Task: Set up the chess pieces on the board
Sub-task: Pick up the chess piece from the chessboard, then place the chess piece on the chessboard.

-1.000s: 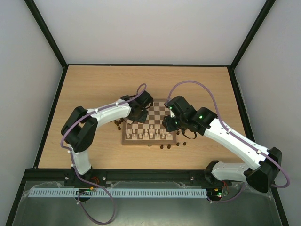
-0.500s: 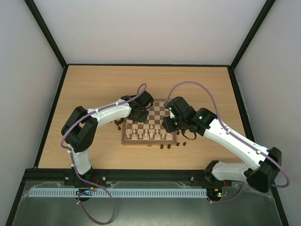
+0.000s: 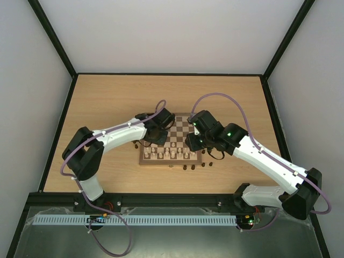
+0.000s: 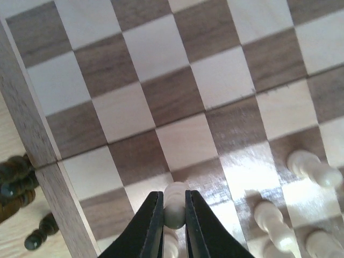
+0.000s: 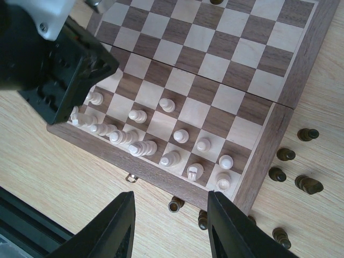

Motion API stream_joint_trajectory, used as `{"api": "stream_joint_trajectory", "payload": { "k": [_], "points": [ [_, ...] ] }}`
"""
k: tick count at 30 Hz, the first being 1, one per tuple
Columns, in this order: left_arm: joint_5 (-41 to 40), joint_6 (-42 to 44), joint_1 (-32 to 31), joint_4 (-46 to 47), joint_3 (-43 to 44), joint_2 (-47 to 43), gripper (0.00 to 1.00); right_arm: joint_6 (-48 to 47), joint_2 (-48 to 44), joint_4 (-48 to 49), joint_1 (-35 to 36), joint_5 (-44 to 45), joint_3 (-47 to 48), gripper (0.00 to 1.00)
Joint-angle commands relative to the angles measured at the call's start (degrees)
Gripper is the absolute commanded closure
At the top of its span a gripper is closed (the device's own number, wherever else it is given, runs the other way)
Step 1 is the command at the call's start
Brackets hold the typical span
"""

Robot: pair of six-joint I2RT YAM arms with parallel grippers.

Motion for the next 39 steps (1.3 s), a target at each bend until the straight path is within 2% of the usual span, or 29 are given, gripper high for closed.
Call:
{"api": "stream_joint_trajectory", "payload": {
  "k": [1, 17, 39],
  "points": [
    [-0.5, -2.1, -2.3, -1.9, -2.2, -3.4, 0.91, -0.7, -0.8, -1.5, 0.5, -0.5, 0.1, 0.62],
    [-2.1, -4.7, -6.9, -3.1, -2.8, -2.5, 0.91, -0.7, -1.2, -1.4, 0.6, -0.1, -0.3, 0.62],
    [-3.4, -5.4, -8.4, -3.9, -3.0, -0.5, 0.90, -0.6, -1.9, -1.4, 1.0, -0.1, -0.7, 0.62]
  ]
}}
